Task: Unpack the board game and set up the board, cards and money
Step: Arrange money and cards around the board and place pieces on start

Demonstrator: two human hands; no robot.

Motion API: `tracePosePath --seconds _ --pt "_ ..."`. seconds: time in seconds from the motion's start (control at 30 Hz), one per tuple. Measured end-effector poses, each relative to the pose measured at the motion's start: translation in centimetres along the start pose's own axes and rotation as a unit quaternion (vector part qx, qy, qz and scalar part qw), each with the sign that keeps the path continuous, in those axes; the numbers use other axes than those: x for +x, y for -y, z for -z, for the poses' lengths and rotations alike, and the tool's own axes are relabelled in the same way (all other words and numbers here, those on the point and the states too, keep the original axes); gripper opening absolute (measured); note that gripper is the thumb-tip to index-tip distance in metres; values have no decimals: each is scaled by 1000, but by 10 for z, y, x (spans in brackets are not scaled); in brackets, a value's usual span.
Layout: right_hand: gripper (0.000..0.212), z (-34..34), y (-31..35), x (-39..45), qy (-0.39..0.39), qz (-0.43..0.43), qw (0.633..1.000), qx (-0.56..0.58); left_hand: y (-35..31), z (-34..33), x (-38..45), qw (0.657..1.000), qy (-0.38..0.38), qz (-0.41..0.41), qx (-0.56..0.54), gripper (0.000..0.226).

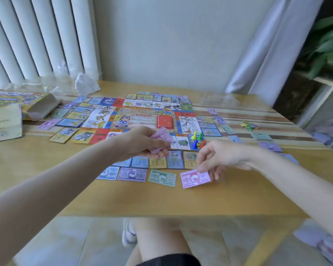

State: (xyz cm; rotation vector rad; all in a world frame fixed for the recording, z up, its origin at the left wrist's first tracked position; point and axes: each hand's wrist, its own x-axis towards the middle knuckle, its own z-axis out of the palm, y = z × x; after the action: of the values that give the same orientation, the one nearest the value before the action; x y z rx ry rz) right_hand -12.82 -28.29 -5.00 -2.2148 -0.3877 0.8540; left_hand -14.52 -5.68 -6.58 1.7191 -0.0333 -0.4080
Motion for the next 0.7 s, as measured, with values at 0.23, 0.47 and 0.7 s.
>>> tracePosePath --seconds 0.23,0.47,0.7 --pt "22 -13 -16 -2 -92 14 980 -174 -10 -21 10 999 1 10 41 11" --pt "20 11 4 -4 -273 208 918 -198 -22 -35 24 997 26 33 70 14" --pt "23 21 -12 9 -264 306 804 -437 -42 -61 45 986 93 32 133 8"
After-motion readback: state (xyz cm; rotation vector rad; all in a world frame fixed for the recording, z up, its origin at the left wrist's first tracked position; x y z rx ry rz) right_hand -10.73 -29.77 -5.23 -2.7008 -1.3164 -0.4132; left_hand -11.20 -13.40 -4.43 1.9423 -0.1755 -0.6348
